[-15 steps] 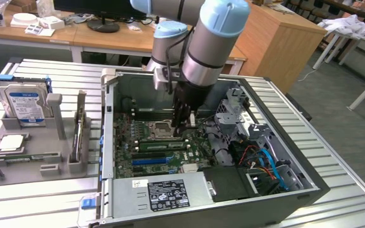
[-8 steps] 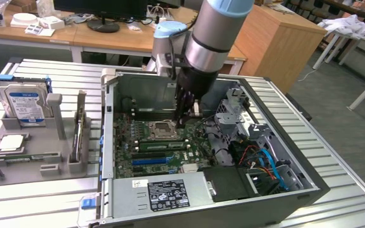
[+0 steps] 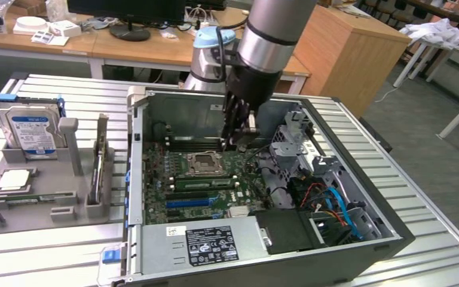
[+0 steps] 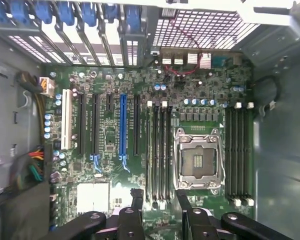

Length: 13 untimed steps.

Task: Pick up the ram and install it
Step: 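Insert the ram into the slot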

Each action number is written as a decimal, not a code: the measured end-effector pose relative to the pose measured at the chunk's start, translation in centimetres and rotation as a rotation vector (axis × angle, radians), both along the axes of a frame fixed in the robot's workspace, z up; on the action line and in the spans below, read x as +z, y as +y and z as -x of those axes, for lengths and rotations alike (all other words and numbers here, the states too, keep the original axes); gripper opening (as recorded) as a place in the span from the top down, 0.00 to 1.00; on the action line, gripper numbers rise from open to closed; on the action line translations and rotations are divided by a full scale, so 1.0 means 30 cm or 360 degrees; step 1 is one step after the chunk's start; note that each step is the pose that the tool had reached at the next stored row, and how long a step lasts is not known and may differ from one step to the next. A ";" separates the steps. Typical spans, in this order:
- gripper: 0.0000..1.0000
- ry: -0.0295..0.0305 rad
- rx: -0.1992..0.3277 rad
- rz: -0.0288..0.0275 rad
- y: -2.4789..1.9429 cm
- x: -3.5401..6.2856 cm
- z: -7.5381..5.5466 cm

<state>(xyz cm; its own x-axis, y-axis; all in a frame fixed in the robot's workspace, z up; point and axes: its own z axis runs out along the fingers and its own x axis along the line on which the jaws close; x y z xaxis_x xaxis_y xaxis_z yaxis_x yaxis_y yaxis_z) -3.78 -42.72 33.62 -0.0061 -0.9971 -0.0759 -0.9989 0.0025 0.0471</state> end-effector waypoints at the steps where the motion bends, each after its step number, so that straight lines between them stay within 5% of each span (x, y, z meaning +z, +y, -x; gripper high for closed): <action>1: 0.62 -0.00001 0.0000 -0.00001 0.000 0.011 0.000; 9: 0.62 -0.00001 0.0000 0.00001 0.000 0.080 0.000; 13: 0.62 -0.00005 0.0000 -0.00003 0.000 0.084 0.000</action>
